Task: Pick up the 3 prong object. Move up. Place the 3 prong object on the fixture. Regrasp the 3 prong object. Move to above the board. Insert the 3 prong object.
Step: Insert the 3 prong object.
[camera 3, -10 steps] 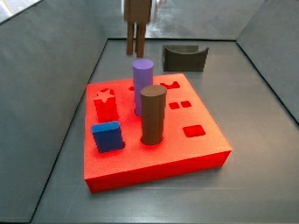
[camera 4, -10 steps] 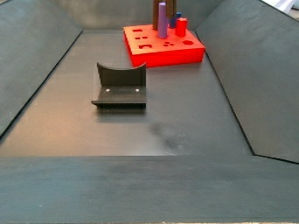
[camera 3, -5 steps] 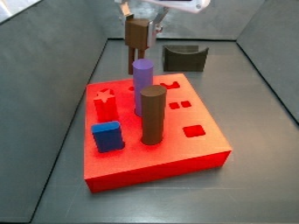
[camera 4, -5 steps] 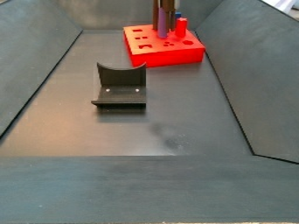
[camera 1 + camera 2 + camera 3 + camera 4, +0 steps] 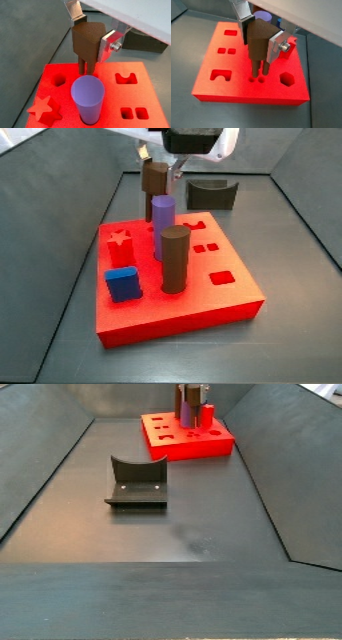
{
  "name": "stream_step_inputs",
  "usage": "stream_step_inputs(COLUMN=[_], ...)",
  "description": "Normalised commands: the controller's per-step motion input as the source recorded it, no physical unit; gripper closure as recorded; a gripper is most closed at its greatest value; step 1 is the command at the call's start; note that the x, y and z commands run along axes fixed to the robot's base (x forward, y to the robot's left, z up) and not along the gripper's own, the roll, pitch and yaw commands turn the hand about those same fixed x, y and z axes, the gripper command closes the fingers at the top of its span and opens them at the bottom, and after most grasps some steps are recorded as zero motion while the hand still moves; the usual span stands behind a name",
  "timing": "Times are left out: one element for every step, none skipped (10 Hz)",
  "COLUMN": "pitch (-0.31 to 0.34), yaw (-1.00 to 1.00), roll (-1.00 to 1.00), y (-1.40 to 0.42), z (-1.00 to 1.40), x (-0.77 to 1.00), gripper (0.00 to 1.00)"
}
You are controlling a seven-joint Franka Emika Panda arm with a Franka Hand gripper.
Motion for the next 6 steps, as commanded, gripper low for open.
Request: stream_step_inputs(pitch=[0.000,0.000,0.010,0.043,0.024,0.000], yaw=[-0.16,-0.21,-0.31,-0.50,-0.58,-0.67], roll=[0.09,0.03,0.00,0.00,0.00,0.00], y=[0.00,0.00,0.00,0.03,0.00,0.00], z=[-0.41,-0.36,-0.28,-0.25,-0.26,-0.29], x=[0.00,0.00,0.08,0.10,0.07,0.21], gripper=[1.00,1.00,1.00,1.00,1.00,1.00])
